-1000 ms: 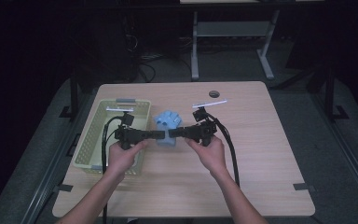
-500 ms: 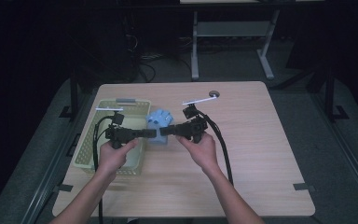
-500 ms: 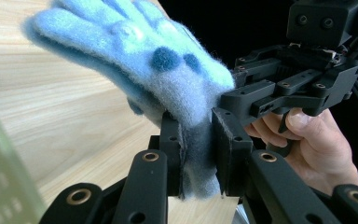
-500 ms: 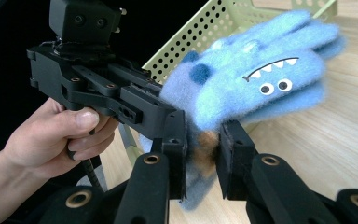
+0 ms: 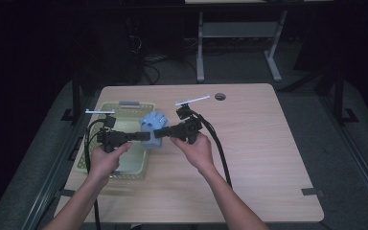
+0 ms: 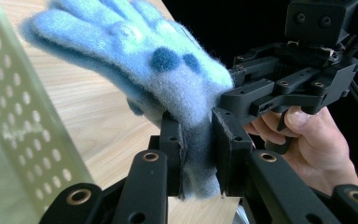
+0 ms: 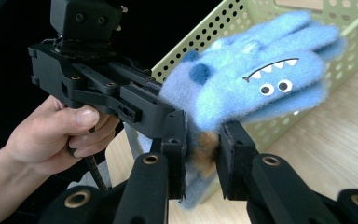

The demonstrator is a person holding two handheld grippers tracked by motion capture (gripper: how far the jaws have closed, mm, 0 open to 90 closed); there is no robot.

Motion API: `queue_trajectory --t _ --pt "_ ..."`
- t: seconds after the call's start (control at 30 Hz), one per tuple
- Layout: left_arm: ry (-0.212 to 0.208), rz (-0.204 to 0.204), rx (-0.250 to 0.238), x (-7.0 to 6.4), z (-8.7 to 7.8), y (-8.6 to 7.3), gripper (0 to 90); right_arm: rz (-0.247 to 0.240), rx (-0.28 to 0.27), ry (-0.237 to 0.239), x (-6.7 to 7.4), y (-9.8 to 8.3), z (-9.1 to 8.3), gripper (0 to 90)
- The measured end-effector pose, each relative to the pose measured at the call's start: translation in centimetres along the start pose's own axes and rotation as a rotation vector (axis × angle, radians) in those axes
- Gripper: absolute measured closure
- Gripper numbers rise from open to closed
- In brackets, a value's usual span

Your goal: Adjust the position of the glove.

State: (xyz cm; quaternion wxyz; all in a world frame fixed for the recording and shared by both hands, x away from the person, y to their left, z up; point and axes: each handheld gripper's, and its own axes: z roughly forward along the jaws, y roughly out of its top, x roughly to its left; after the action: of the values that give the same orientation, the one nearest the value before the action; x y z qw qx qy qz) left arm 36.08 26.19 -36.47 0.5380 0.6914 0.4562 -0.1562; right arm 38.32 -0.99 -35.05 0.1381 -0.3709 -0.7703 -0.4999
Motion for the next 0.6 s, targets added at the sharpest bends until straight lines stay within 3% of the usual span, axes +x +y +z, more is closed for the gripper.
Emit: queue_trajectory --t 0.6 --pt "0.035 -0.020 -0.004 1.1 -2.5 0.0 74.7 -0.011 0.039 0.032 0.4 1.3 2.9 72.7"
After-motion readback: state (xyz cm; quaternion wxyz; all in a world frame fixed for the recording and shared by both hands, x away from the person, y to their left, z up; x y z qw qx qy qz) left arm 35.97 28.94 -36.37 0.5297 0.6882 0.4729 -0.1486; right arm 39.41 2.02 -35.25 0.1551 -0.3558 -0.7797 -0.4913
